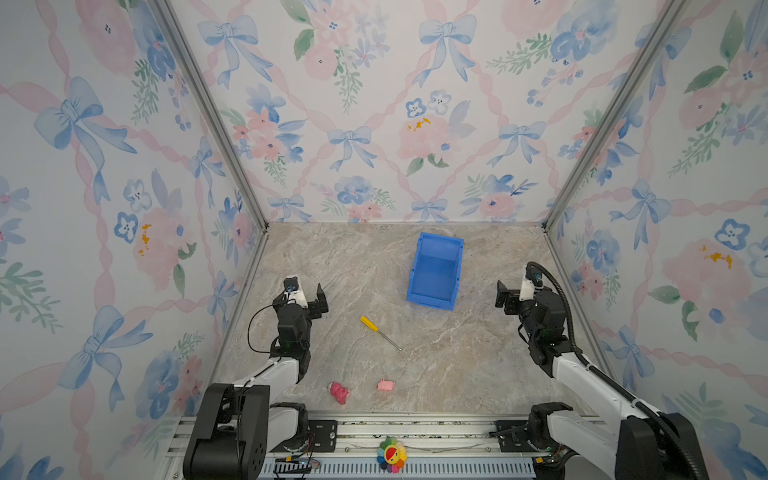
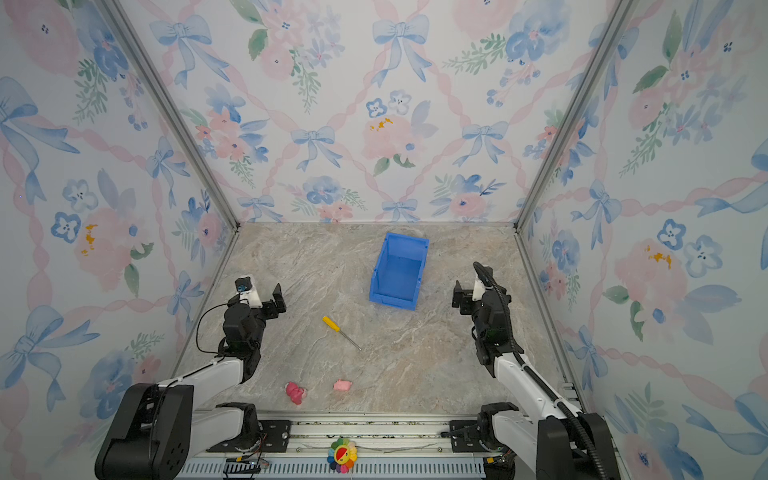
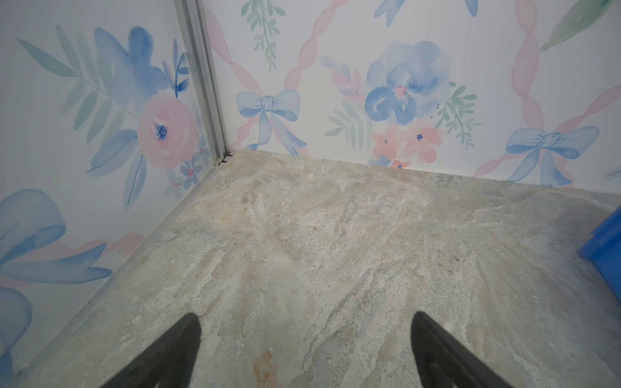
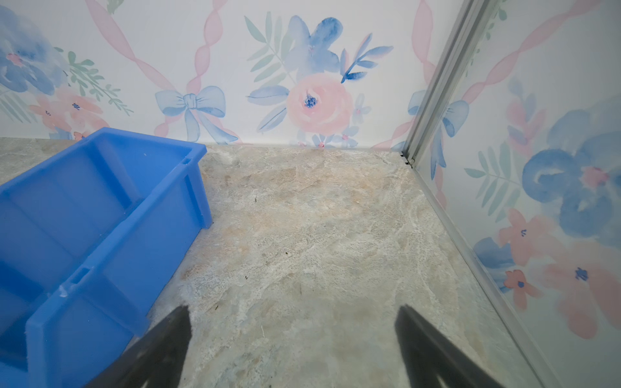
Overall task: Put the screwdriver in the bin
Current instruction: 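Reach the left gripper toward the yellow screwdriver handle while the right arm lifts forward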
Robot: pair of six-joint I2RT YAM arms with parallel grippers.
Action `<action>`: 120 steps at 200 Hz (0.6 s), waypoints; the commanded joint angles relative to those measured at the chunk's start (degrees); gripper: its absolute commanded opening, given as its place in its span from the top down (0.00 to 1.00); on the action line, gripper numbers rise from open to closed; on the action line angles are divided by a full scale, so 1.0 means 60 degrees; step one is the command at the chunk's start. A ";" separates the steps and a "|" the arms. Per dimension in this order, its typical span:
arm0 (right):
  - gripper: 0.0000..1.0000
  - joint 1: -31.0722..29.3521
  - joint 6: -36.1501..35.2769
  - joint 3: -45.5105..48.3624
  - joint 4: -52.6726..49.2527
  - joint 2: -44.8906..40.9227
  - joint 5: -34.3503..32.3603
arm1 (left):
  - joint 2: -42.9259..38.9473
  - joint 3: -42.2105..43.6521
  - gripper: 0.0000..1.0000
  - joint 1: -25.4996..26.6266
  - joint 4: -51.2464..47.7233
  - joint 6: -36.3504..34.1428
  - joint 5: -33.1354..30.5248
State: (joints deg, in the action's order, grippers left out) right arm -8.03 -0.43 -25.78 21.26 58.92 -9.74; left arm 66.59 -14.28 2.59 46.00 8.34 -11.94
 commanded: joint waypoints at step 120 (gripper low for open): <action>0.03 -0.2364 0.1482 -0.4438 -0.6779 0.1594 -0.2965 | -0.1172 -0.3101 0.02 0.1049 -0.7365 0.4615 0.1477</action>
State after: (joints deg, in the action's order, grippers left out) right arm -21.87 7.35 -50.68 -16.16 66.76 -27.24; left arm 56.97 -28.23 7.29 12.73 31.66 -5.02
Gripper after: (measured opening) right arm 0.968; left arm 0.979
